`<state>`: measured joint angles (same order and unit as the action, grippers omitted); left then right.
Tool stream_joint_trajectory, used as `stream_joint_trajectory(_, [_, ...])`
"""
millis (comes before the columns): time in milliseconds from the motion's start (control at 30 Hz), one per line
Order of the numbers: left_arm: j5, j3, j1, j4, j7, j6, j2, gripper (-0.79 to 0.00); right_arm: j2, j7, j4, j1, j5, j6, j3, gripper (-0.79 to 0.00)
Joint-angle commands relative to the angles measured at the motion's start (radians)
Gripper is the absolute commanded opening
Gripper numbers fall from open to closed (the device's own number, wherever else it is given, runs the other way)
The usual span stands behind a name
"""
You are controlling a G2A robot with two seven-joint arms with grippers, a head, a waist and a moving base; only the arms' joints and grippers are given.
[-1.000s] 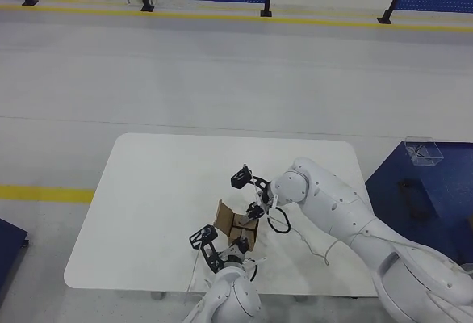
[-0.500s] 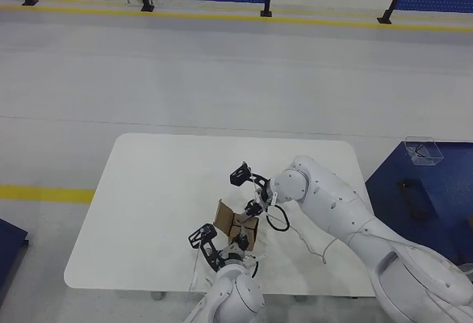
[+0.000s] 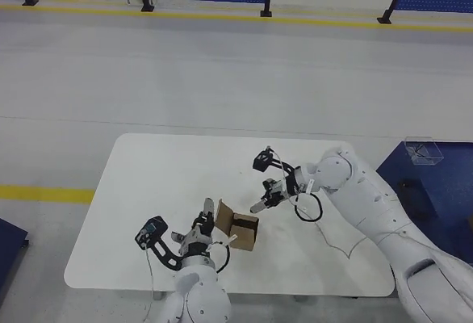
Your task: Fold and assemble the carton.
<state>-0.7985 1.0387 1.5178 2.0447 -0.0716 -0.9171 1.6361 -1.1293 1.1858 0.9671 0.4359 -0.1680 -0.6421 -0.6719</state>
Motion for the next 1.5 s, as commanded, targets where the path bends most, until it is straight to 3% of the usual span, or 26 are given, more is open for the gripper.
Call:
stream_joint_trajectory(0, [0.020,0.037,-0.047,-0.070,-0.006,-0.009,0.005,0.000,0.041,0.036,0.090,0.041,-0.031,0.044,-0.013,0.000])
stream_joint_trajectory(167, [0.043,0.049,-0.179,-0.269,0.023,-0.057,0.020,0.000,0.112,0.146,0.208,0.110,-0.125,0.154,-0.030,0.000])
stream_joint_trajectory(367, [0.056,0.040,-0.237,-0.366,0.041,-0.095,0.033,0.000,0.127,0.184,0.257,0.139,-0.190,0.223,-0.011,0.000])
stream_joint_trajectory(767, [0.024,0.058,-0.168,-0.315,0.155,-0.095,0.027,0.000,0.062,0.058,0.176,0.095,-0.278,0.312,0.085,0.000])
stream_joint_trajectory(1133, [-0.004,0.038,-0.113,-0.238,0.346,-0.061,0.008,0.000,-0.014,-0.007,0.091,0.063,-0.300,0.345,0.169,0.000])
stream_joint_trajectory(1467, [-0.049,0.006,-0.083,-0.229,0.397,-0.021,-0.004,0.000,-0.069,-0.029,0.009,0.037,-0.290,0.337,0.204,0.000])
